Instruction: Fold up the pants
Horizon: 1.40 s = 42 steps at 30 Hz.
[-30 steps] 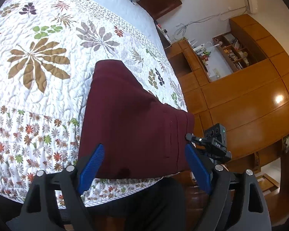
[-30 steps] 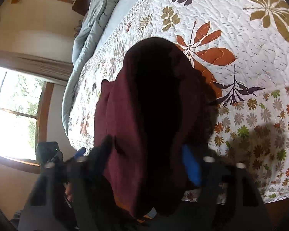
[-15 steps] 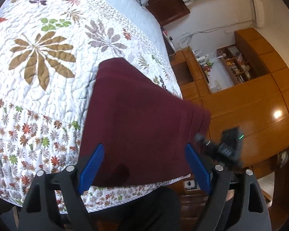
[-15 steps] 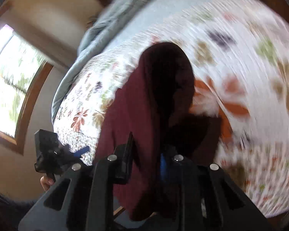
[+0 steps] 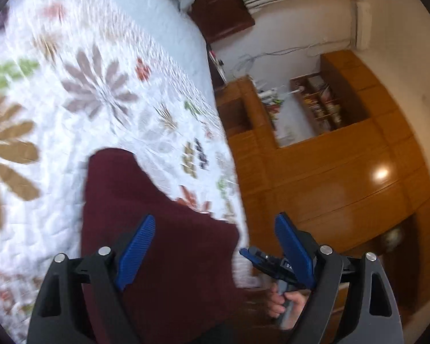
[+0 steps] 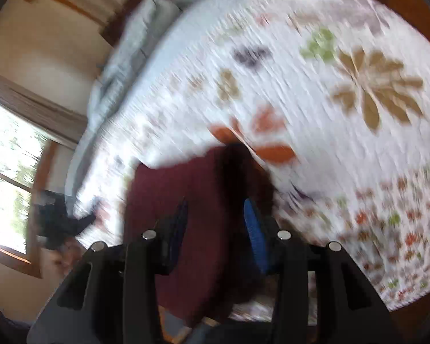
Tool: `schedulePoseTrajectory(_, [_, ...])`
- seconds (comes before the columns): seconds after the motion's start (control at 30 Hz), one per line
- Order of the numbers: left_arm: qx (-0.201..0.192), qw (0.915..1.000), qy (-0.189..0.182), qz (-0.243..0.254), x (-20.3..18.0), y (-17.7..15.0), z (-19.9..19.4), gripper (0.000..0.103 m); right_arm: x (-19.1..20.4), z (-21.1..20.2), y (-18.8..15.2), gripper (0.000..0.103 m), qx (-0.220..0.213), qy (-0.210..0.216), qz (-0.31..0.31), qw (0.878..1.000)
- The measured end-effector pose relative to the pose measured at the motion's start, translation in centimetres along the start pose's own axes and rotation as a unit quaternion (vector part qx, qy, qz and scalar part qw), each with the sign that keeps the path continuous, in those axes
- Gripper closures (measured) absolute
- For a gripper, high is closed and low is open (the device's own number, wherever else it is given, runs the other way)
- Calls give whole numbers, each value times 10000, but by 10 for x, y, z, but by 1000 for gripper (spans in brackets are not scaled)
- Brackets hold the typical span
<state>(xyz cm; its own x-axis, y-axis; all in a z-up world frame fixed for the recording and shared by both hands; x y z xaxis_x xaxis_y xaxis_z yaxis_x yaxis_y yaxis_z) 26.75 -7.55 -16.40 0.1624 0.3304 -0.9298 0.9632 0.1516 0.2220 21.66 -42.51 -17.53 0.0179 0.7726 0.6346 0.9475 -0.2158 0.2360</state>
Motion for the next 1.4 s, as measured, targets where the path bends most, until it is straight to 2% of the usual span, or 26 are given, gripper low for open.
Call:
schedulePoseTrajectory(0.07, [244,9989,-353,-187,9,9,13,17,23,5,11,62,59,575,-211,9981])
schedulePoseTrajectory(0.13, [413,9967,-646,-271,17,13,24,17,44,29,18,62,363,1021,-310,9936])
schedulePoseTrajectory(0.2, [565,9943,-733,-525,40,17,38,17,35,57,15,65,666,1163,-229,9907])
schedulePoseTrajectory(0.27, [550,9937,-696,-687,61,18,45,18,5,79,21,103,770,1092,54,9910])
schedulePoseTrajectory(0.37, [522,9886,-988,-1013,79,21,49,23,-38,80,19,103,712,1639,634,9819])
schedulePoseTrajectory(0.47, [491,9864,-1056,-1159,77,24,45,23,-36,67,12,103,675,1463,485,9857])
schedulePoseTrajectory(0.53, [357,9885,-962,-1114,70,26,32,21,-33,56,10,103,588,1324,447,9884])
schedulePoseTrajectory(0.6, [252,9899,-1045,-919,53,19,16,20,-29,39,5,94,450,1216,358,9909])
schedulePoseTrajectory(0.67, [372,9912,-1110,-615,33,1,2,19,-4,29,-5,85,406,1235,68,9915])
schedulePoseTrajectory(0.77, [699,9926,-975,-212,19,-33,-3,19,26,22,-30,74,628,1278,-430,9889])
schedulePoseTrajectory(0.83, [853,9933,-776,-79,23,-47,1,19,37,36,-48,74,892,1225,-565,9868])
schedulePoseTrajectory(0.9, [1017,9936,-482,-121,36,-58,12,19,30,53,-60,74,1100,1016,-557,9872])
schedulePoseTrajectory(0.93, [1096,9930,-400,-186,44,-63,17,19,17,64,-66,85,1227,846,-424,9879])
schedulePoseTrajectory(0.97, [1159,9926,-262,-237,54,-66,24,19,7,70,-70,103,1270,741,-337,9886])
schedulePoseTrajectory(1.0, [1177,9926,-208,-224,57,-68,26,19,-1,70,-73,103,1277,706,-273,9889])
schedulePoseTrajectory(1.07, [1158,9930,-206,-135,57,-70,29,19,-17,65,-74,103,1212,1046,55,9871])
schedulePoseTrajectory(1.13, [1185,9928,-168,-91,55,-71,29,19,-24,60,-74,103,1139,1064,125,9877])
schedulePoseTrajectory(1.23, [1213,9925,-131,-83,54,-69,29,19,-30,53,-72,103,1073,1009,201,9889])
schedulePoseTrajectory(1.33, [1150,9934,52,-20,49,-72,18,19,-37,41,-66,103,962,764,253,9921])
schedulePoseTrajectory(1.37, [1084,9937,275,102,44,-73,13,19,-43,33,-64,103,870,540,290,9943])
schedulePoseTrajectory(1.4, [1012,9921,663,331,37,-75,9,19,-45,26,-62,102,819,467,309,9951])
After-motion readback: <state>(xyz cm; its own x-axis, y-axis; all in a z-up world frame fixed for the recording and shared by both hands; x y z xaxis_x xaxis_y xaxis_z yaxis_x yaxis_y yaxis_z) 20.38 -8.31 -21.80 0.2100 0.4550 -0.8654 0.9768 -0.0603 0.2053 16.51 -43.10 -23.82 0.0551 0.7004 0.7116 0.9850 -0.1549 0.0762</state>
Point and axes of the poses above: each gripper's, at about its wrist camera, not at the fingertips, and z roughly the way its jaws point, x to its left, y to its top, the point moved 7 cm from there along z, roughly the way its jaws point, and after that the axes turned 9 degrees about x, right-handed, at the moved point
